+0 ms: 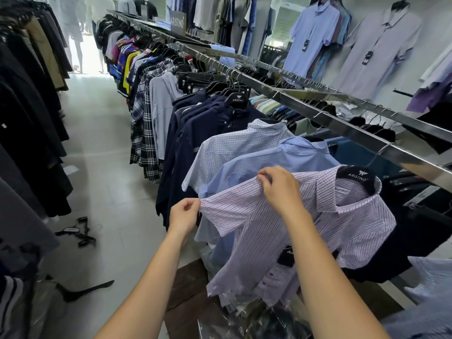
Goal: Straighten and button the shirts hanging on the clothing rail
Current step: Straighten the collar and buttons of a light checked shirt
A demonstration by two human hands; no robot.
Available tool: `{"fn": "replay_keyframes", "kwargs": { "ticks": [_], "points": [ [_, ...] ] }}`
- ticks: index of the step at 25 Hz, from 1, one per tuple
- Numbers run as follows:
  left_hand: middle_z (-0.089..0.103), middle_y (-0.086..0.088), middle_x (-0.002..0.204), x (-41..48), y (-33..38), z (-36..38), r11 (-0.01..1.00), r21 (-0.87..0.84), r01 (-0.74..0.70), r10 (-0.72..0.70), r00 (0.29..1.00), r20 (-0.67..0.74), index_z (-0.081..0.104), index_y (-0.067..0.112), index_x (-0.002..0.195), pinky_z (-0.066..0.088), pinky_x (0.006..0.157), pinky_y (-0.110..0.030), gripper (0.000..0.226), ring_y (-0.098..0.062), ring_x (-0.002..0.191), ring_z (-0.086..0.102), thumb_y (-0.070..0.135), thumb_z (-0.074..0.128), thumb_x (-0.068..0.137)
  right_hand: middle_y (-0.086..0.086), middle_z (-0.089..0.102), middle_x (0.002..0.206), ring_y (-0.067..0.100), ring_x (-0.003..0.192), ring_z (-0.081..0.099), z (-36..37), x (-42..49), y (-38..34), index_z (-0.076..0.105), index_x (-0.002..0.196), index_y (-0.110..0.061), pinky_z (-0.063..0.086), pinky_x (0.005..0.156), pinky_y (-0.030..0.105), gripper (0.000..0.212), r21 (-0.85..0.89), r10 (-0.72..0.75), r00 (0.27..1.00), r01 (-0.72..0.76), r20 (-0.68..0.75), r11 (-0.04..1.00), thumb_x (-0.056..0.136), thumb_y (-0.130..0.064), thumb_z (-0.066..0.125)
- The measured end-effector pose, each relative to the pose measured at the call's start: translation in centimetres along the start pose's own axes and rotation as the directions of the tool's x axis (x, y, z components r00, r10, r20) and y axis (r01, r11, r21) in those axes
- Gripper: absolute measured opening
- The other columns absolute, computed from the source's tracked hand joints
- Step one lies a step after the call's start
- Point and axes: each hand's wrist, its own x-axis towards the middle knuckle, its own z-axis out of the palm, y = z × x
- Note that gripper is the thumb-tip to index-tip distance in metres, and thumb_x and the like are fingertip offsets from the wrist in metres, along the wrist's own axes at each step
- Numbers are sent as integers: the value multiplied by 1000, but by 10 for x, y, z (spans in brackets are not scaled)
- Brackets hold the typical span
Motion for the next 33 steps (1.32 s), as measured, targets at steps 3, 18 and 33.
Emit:
{"fn": "replay_keyframes", "kwargs": {
  "ticks": [3,18,33],
  "points": [
    [72,12,96,-3,15,12,988,118,-95,95,995,11,73,29,93,53,86,-29,7,-11,97,68,30,66,92,-7,69,111,10,90,60,-1,-2,0,74,109,-23,39,75,25,19,87,-28,999,31,-33,996,100,-29,59],
    [69,8,69,-76,122,197,747,-37,-663,487,509,709,72,19,78,43,59,-15,10,1,57,55,20,68,87,-2,61,68,14,60,52,-52,-44,77,65,76,-11,43,58,30,21,189,190,617,-66,-764,980,93,-22,61],
    [67,15,68,-96,126,266,573,-98,-814,475,232,849,70,26,78,44,63,-7,8,3,65,62,31,69,83,-9,63,125,11,63,62,-88,-91,164,52,134,-26,49,68,20,56,355,612,586,-502,-531,789,83,-4,61]
  ]
}}
